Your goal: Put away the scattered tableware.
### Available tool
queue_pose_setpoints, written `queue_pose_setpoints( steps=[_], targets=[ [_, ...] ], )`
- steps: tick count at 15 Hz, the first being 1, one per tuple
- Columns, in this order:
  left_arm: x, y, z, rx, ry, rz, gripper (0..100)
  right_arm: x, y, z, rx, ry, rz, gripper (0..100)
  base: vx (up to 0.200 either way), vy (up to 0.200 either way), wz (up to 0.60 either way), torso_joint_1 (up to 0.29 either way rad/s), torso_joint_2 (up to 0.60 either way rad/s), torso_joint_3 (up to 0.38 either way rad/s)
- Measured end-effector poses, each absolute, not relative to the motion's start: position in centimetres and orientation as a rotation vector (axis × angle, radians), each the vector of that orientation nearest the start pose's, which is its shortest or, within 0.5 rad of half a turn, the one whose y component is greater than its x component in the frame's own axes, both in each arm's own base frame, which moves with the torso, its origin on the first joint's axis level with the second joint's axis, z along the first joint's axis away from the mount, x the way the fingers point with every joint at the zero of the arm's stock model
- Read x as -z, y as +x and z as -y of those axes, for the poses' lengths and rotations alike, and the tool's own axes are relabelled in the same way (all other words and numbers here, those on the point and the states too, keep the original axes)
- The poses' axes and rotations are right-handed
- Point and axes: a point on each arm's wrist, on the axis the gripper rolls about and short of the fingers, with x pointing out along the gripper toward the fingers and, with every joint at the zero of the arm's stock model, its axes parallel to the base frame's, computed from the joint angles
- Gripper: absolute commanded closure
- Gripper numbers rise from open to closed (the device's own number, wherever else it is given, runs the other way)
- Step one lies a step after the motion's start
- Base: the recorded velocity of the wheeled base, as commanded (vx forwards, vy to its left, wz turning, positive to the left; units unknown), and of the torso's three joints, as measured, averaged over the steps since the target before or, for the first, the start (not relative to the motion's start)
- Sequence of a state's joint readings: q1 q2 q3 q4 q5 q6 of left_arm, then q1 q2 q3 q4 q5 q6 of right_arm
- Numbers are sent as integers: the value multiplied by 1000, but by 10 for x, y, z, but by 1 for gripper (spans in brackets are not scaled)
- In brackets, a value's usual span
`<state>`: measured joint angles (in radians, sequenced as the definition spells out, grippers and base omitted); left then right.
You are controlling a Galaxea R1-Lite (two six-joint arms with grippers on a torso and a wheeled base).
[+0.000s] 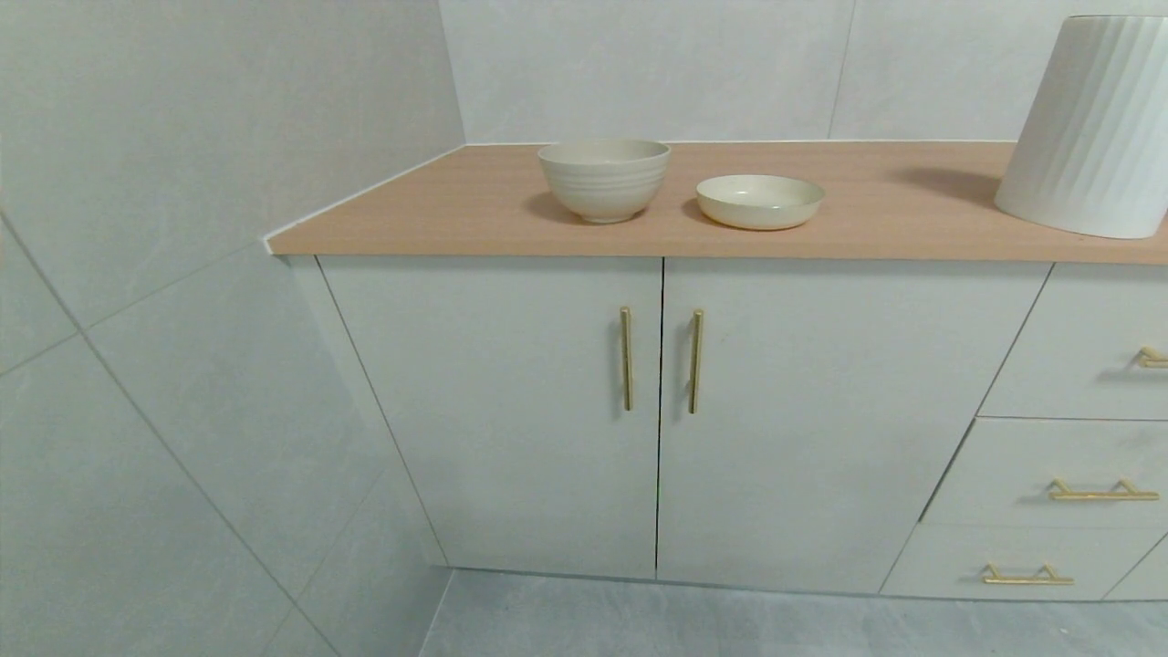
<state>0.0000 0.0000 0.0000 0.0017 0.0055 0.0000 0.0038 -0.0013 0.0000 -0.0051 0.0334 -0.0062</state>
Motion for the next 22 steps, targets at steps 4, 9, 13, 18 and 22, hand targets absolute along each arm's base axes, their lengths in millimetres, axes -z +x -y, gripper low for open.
queue_pose_setpoints(
  steps=[4,9,13,18,22],
  targets=[
    [-75,-23,0,-6,0,-2,0,-101,-28,-2,-109,56,75,0,0,0,0,0,0,0],
    [-75,-23,0,-6,0,-2,0,-136,-5,-6,-355,72,-105,0,0,0,0,0,0,0],
    [-75,-23,0,-6,0,-2,0,-182,48,-18,-517,74,-291,0,0,0,0,0,0,0],
    [-75,-23,0,-6,0,-2,0,-216,128,-63,-711,45,-376,0,0,0,0,0,0,0],
    [-75,-23,0,-6,0,-2,0,-223,180,-103,-782,28,-423,0,0,0,0,0,0,0]
  ],
)
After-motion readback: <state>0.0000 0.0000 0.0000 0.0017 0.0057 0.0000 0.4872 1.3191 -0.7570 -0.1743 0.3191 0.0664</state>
